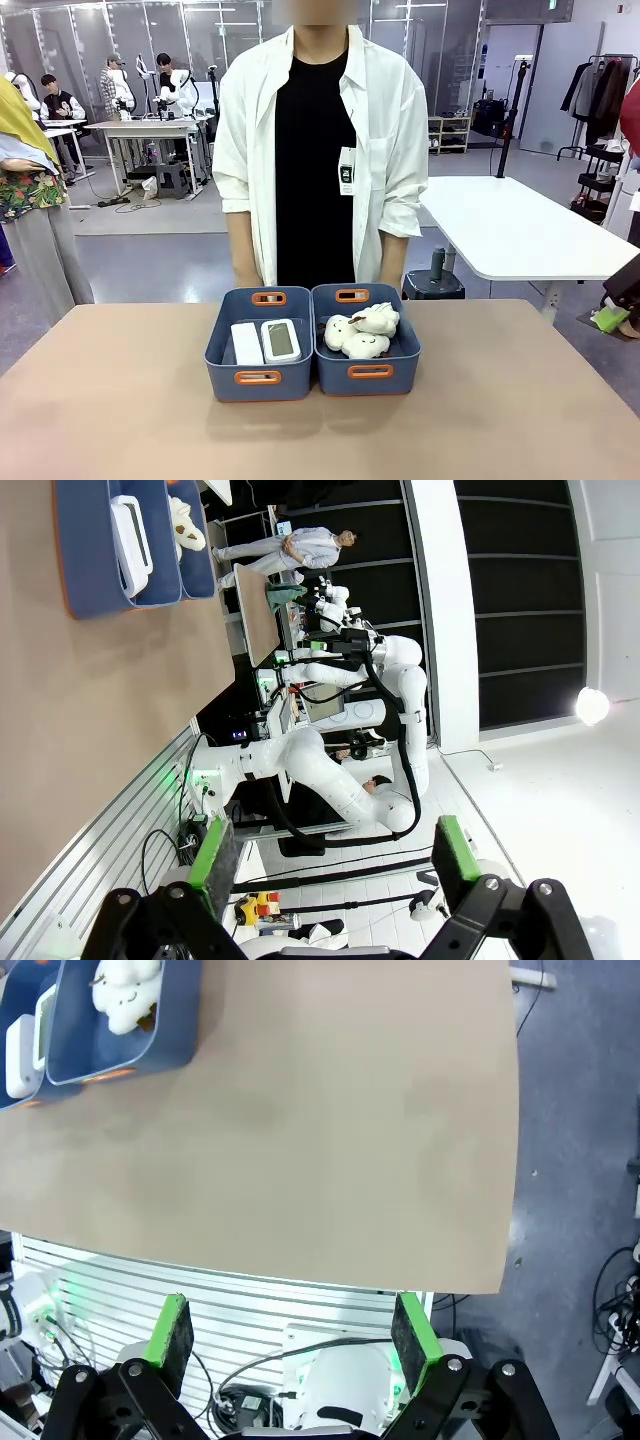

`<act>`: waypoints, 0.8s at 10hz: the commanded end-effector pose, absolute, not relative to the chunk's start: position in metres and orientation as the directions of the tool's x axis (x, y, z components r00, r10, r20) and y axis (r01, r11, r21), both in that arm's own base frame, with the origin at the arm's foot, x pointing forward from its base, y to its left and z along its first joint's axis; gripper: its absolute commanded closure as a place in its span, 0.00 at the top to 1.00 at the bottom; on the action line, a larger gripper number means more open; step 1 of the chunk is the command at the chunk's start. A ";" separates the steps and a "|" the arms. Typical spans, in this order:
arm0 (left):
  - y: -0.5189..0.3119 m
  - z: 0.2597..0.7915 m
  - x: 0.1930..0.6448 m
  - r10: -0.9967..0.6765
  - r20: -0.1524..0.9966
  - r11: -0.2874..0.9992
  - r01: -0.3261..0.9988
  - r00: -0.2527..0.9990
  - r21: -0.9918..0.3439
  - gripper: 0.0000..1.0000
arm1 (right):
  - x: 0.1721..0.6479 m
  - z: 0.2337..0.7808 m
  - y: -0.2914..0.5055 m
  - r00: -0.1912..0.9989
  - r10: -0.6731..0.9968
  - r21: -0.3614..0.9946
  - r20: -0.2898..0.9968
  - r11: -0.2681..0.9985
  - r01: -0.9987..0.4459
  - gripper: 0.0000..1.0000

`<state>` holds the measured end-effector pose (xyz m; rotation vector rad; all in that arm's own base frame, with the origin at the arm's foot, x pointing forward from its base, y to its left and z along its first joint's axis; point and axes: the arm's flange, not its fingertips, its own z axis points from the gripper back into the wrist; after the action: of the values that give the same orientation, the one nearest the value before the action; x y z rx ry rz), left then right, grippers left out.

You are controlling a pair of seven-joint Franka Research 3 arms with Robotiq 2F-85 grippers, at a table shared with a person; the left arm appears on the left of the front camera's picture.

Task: Sort the digital clocks into the basket.
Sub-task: Pick up the Digital clock from the table and place it into the empty Plastic storage basket.

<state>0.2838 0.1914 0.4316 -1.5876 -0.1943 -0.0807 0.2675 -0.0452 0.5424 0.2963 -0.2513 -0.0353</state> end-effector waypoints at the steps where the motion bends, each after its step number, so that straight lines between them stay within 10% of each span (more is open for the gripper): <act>1: 0.192 0.435 0.283 0.087 0.169 -0.008 0.171 0.982 -0.985 1.00 | 0.264 0.544 -0.044 0.967 -0.064 0.282 0.248 0.959 -0.008 1.00; 5: 0.192 0.435 0.283 0.087 0.169 -0.008 0.171 0.982 -0.985 1.00 | 0.278 0.545 -0.135 0.996 0.087 0.805 -0.025 0.592 -0.031 1.00; 8: 0.192 0.435 0.283 0.087 0.169 -0.008 0.171 0.982 -0.985 1.00 | 0.275 0.499 -0.202 0.997 0.031 0.930 -0.069 0.364 0.053 1.00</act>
<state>0.2841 0.1910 0.4315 -1.5876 -0.1930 -0.0812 0.2551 -0.1908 0.5026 1.1299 0.0148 0.0180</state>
